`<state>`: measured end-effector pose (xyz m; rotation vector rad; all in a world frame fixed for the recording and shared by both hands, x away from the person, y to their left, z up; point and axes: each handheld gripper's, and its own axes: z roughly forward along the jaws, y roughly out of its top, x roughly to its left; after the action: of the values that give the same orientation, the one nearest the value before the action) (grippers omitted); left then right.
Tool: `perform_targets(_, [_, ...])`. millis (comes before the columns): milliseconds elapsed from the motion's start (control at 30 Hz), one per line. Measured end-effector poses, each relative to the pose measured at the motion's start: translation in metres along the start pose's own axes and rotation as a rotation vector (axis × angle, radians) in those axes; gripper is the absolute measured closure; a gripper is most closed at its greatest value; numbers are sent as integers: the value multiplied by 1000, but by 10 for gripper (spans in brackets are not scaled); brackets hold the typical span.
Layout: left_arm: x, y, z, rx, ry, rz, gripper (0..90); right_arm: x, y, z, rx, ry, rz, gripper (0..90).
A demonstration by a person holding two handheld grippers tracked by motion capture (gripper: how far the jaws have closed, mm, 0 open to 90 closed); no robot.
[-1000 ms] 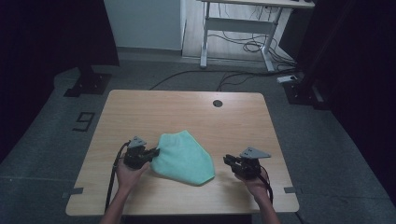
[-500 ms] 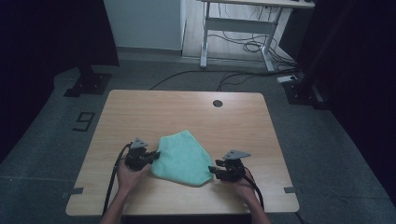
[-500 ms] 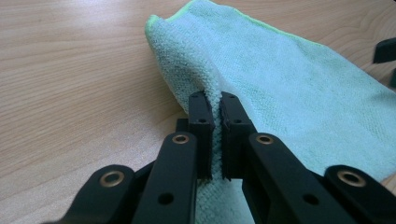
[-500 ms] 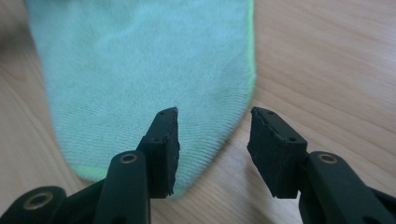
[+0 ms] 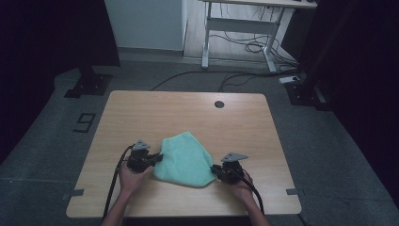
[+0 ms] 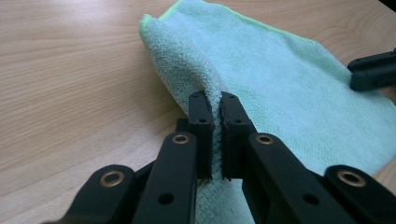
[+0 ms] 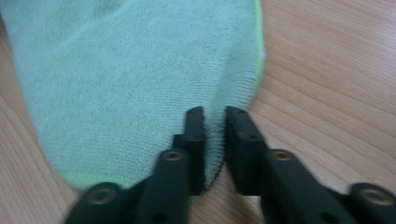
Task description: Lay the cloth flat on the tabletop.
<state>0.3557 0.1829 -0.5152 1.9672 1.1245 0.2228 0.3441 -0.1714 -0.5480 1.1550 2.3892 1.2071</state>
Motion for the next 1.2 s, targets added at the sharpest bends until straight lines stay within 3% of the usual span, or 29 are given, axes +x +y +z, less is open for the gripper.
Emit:
perform_targets(133, [-11,-1,7,10,-36,14,842,-16,0,-14,-37,-17,56,863])
perform_targets(167, [-14,0,9,17,-38,24,841,-22,2,-24,-71,-15,90,864])
perform_targets(267, [-22,0,16,30,-44,42,841,-22,7,-30,-112,-9,108,864])
perform_targets(300, [-25,0,18,33,-47,47,841,-14,13,-31,-142,5,97,862])
perform_targets(367, [-26,-1,19,36,-48,48,841,-7,16,-30,-151,14,80,860])
perform_targets(433, [-27,-2,21,42,-48,49,841,9,20,-23,-157,52,35,856])
perform_targets(467, [-27,-2,22,48,-49,51,841,25,22,-13,-143,96,-6,836])
perform_targets(533, [-27,-3,23,49,-47,51,841,32,22,-8,-123,118,-33,802])
perform_targets(567, [-26,-3,23,51,-47,51,841,44,20,2,-91,157,-73,709])
perform_targets(600, [-26,-3,22,51,-47,50,841,44,20,2,-91,157,-73,709])
perform_targets(667, [-25,-3,22,52,-45,48,841,49,17,6,-77,206,-76,677])
perform_targets(700, [-24,-3,22,52,-45,44,840,50,16,4,-85,230,-76,621])
perform_targets(900, [-23,-3,22,52,-43,39,840,33,14,-12,-140,175,-20,610])
perform_targets(1200, [-22,-4,20,53,-41,38,840,20,17,-10,-171,152,50,608])
